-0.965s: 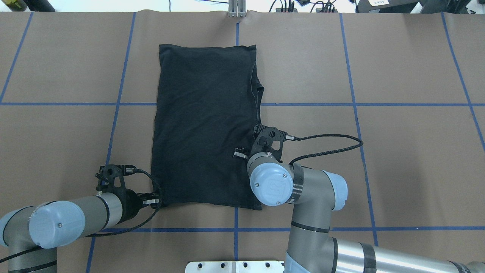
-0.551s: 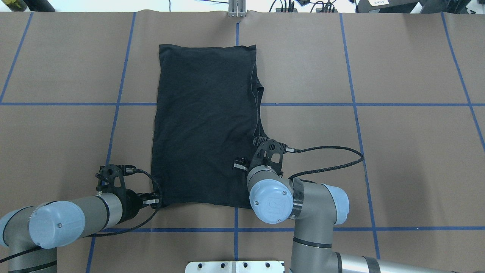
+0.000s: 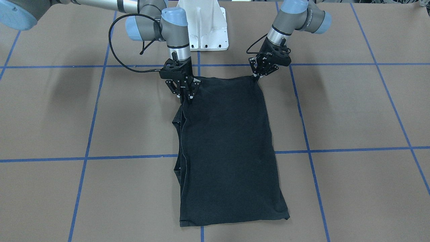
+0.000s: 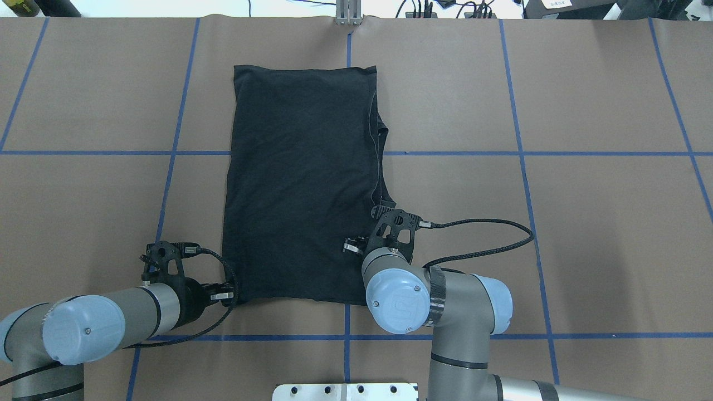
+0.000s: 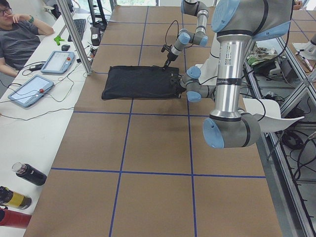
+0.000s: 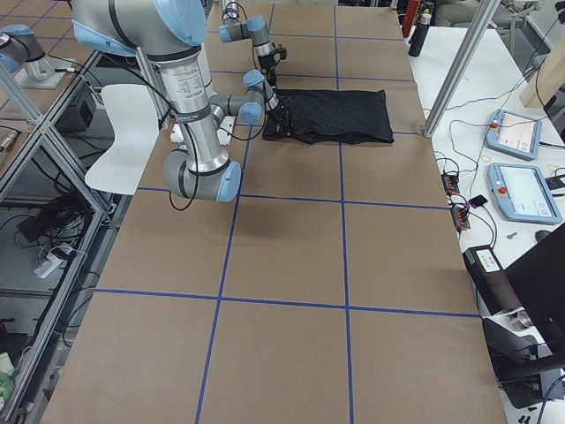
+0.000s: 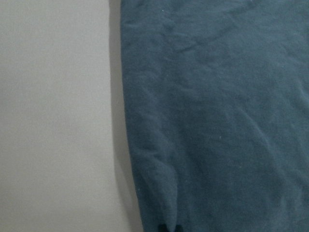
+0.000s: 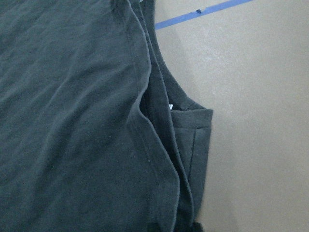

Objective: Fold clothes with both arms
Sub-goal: 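Grasp the near end of the black shirt with both grippers, then lift the near end with both grippers and fold it farther from the robot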

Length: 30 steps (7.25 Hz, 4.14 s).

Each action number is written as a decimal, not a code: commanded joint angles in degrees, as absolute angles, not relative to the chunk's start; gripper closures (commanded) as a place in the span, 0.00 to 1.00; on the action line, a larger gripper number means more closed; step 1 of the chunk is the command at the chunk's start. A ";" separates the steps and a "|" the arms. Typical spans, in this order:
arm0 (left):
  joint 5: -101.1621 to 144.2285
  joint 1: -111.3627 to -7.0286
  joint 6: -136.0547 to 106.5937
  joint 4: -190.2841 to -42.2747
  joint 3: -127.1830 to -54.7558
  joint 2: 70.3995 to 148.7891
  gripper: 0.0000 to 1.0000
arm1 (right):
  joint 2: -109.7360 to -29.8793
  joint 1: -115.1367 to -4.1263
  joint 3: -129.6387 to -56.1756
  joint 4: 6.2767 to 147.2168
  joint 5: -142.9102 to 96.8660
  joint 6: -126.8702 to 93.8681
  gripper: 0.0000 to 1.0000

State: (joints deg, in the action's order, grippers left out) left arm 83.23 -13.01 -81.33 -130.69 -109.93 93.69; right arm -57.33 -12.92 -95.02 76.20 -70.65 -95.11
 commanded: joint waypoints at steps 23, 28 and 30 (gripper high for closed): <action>95.28 -35.23 -69.52 -104.76 -115.86 114.16 1.00 | -56.36 -20.21 -108.74 89.65 -70.66 -91.67 1.00; 94.75 -38.22 -69.35 -107.22 -99.70 122.33 1.00 | -50.72 -25.04 -96.87 89.30 -72.59 -91.76 1.00; 91.87 -38.76 -69.26 -107.92 -93.02 125.23 1.00 | -48.52 -26.19 -90.82 85.90 -72.86 -91.67 1.00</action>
State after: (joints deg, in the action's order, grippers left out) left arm 93.73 -38.43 -69.33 -107.29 -97.07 123.53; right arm -49.53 -25.46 -94.49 88.50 -72.67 -91.70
